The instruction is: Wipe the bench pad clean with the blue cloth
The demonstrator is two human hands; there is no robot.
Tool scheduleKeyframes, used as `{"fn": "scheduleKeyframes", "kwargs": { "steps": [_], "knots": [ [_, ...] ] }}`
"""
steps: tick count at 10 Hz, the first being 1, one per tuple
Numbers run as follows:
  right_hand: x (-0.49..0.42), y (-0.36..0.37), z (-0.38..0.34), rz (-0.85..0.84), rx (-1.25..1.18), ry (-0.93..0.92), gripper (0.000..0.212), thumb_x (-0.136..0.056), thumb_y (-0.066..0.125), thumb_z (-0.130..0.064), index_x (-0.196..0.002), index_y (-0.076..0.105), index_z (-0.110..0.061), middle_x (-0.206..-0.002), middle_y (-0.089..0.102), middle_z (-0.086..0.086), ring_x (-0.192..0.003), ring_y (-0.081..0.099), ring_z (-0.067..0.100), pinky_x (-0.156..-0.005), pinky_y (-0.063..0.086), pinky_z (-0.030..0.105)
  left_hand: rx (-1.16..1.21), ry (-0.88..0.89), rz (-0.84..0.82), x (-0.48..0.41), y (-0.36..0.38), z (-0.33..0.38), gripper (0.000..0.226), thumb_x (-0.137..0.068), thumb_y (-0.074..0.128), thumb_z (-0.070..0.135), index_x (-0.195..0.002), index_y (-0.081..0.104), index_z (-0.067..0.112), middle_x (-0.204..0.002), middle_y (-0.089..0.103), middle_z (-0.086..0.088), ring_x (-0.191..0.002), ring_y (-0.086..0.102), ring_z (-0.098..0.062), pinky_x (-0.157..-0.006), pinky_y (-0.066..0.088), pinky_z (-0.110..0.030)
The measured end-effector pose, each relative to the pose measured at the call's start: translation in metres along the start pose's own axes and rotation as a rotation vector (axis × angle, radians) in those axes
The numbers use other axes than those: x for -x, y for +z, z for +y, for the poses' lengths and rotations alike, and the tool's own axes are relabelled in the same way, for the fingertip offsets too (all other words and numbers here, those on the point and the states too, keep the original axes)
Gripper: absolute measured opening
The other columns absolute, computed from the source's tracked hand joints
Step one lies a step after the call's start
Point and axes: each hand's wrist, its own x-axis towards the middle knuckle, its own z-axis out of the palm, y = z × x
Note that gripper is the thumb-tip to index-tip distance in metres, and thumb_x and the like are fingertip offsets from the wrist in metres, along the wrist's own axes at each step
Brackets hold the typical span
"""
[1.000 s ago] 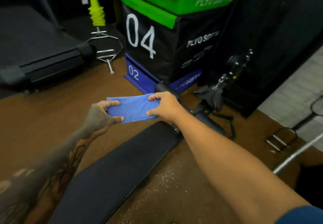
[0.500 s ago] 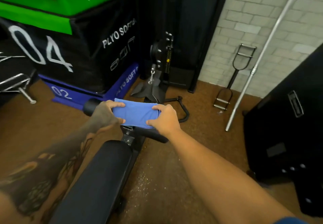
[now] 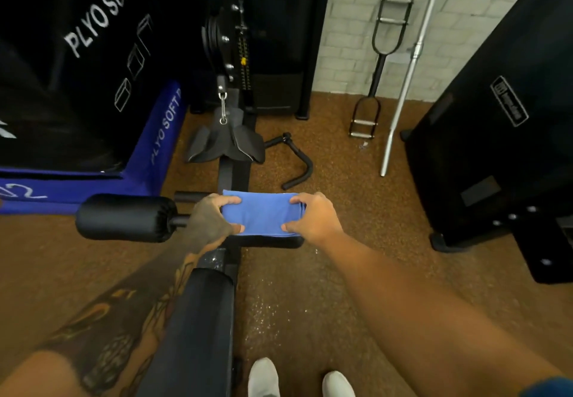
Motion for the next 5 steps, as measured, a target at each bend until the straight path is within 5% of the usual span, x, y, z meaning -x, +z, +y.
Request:
{"fn": "scheduleKeyframes", "kwargs": {
  "steps": [3, 5],
  "knots": [
    [-0.021, 0.022, 0.024, -0.094, 0.071, 0.074, 0.067, -0.075, 0.084, -0.035, -0.136, 0.056, -0.028, -0.128, 0.039, 0.006, -0.114, 0.055, 0.034, -0.096, 0.048, 0.046, -0.067, 0.015, -0.027, -0.014, 0.029, -0.027, 0.065, -0.063, 0.094, 0.018, -0.122, 0.067, 0.019, -0.124, 0.049, -0.014, -0.115, 0.053, -0.031, -0.104, 0.040, -0.037],
    [-0.020, 0.003, 0.035, 0.011, 0.104, -0.007, 0.068, -0.086, 0.068, -0.051, -0.145, 0.046, -0.025, -0.154, 0.026, 0.006, -0.143, 0.023, 0.026, -0.114, 0.031, 0.049, -0.357, 0.105, 0.095, -0.007, 0.022, -0.014, 0.075, -0.063, 0.089, 0.043, -0.130, 0.061, 0.023, -0.143, 0.040, -0.009, -0.130, 0.041, -0.034, -0.107, 0.040, -0.057]
  ]
}}
